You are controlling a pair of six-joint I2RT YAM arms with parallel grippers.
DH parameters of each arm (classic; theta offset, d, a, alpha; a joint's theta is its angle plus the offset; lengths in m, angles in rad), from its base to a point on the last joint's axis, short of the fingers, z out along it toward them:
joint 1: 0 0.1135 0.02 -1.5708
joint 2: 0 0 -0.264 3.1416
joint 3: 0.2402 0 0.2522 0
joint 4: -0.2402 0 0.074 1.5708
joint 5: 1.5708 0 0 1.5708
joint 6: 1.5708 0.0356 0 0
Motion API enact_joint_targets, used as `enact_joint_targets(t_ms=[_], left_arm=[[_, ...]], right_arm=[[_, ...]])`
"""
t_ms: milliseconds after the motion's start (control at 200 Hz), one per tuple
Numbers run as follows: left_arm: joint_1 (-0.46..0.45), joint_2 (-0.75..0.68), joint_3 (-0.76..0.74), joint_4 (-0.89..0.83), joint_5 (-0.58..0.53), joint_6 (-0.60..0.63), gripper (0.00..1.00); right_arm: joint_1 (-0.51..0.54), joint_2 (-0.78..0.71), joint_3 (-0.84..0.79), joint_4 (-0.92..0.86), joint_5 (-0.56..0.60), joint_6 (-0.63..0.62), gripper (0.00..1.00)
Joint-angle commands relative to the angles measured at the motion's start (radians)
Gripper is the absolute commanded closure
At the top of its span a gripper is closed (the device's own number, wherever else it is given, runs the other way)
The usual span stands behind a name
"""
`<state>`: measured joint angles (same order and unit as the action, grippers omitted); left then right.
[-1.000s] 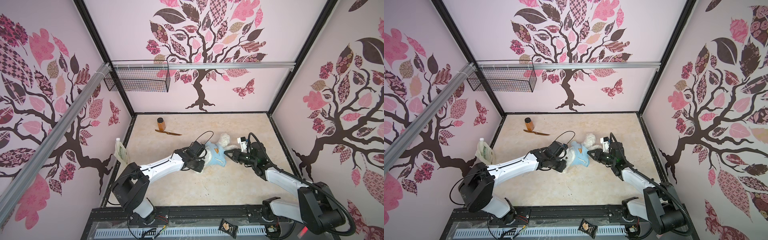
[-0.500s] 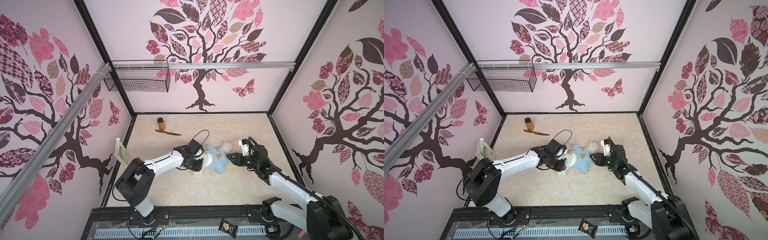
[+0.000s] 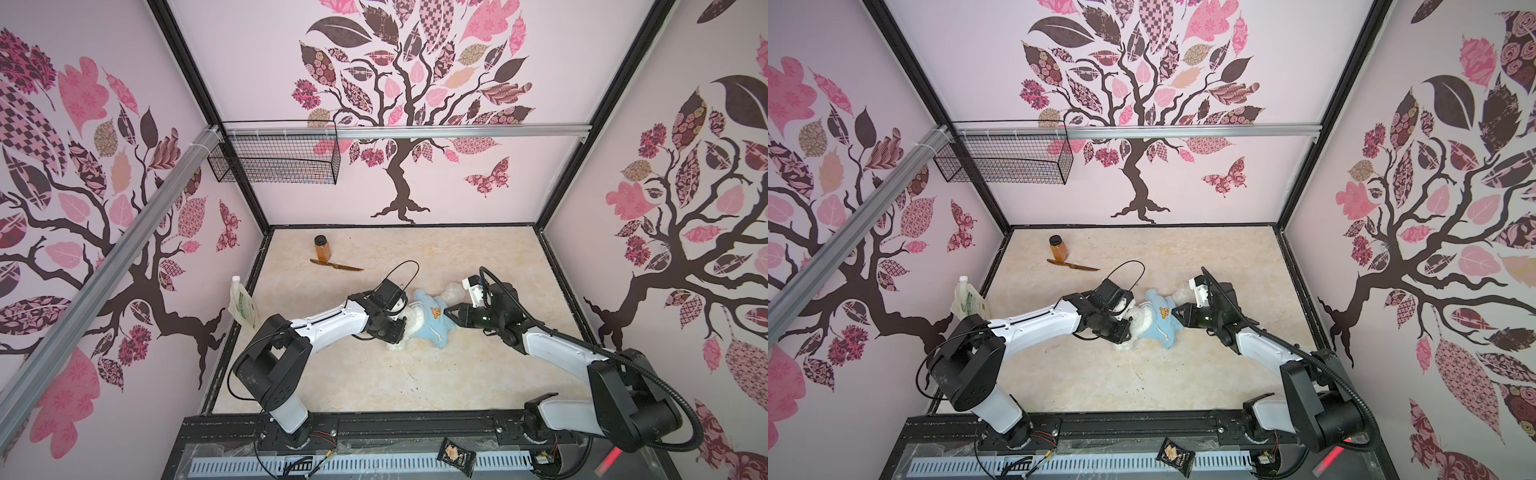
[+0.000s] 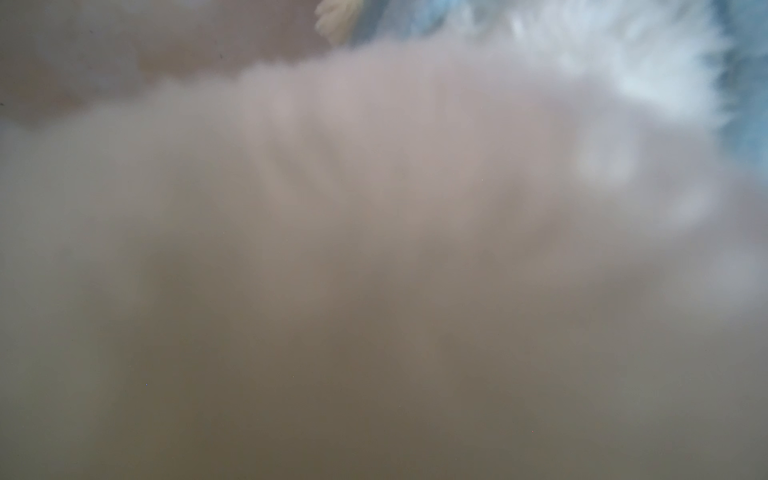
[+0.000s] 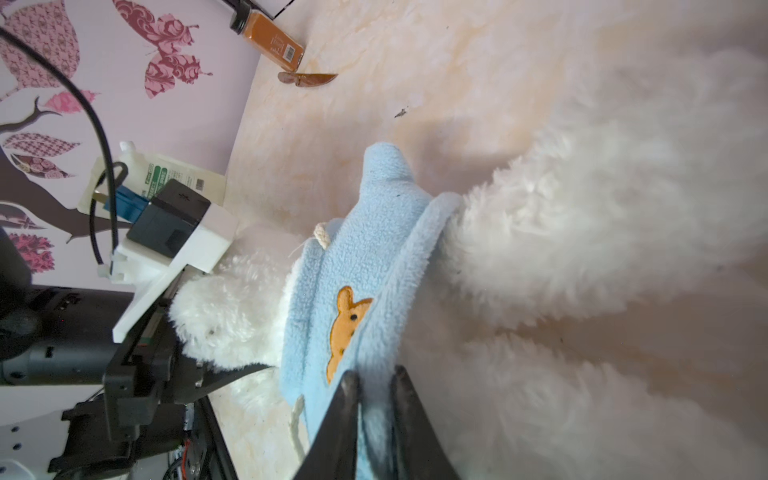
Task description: Dress the teddy bear
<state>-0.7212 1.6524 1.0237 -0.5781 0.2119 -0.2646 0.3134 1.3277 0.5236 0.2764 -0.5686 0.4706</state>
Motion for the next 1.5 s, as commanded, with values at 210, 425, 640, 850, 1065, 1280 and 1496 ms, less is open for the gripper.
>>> enact_joint_targets(t_ms=[210,425,640,850,1065,1280,1496], left_arm=[[-0.156,-0.038,-0.061,0.001,-0.184,0.231,1.0],[-0.261,-0.068,-0.057,-0.006,-0.249,0.34,1.0],[-0.267,-0.095,-0.07,0.031,-0.203,0.373,1.0],[-0.149,-0.177,-0.135,0.204,-0.007,0.216,1.0],[-0.123,-0.138,-0.127,0.207,-0.014,0.163,1.0],[-0.045,-0.118,-0.128,0.242,0.031,0.065,0.86],[0.072,-0.123,-0.098,0.24,0.038,-0.047,0.52]], right_arm=[[-0.158,0.01,0.027,0.248,0.033,0.297,1.0],[-0.311,-0.053,-0.042,0.354,0.059,0.492,1.0],[-0.312,0.091,-0.056,0.358,0.091,0.441,1.0],[-0.304,0.151,-0.114,0.362,0.047,0.366,0.83],[-0.291,-0.084,-0.135,0.156,0.074,0.215,0.71],[-0.162,-0.275,-0.109,-0.032,0.193,0.08,0.62],[-0.142,-0.205,-0.117,-0.045,0.174,0.039,0.59]])
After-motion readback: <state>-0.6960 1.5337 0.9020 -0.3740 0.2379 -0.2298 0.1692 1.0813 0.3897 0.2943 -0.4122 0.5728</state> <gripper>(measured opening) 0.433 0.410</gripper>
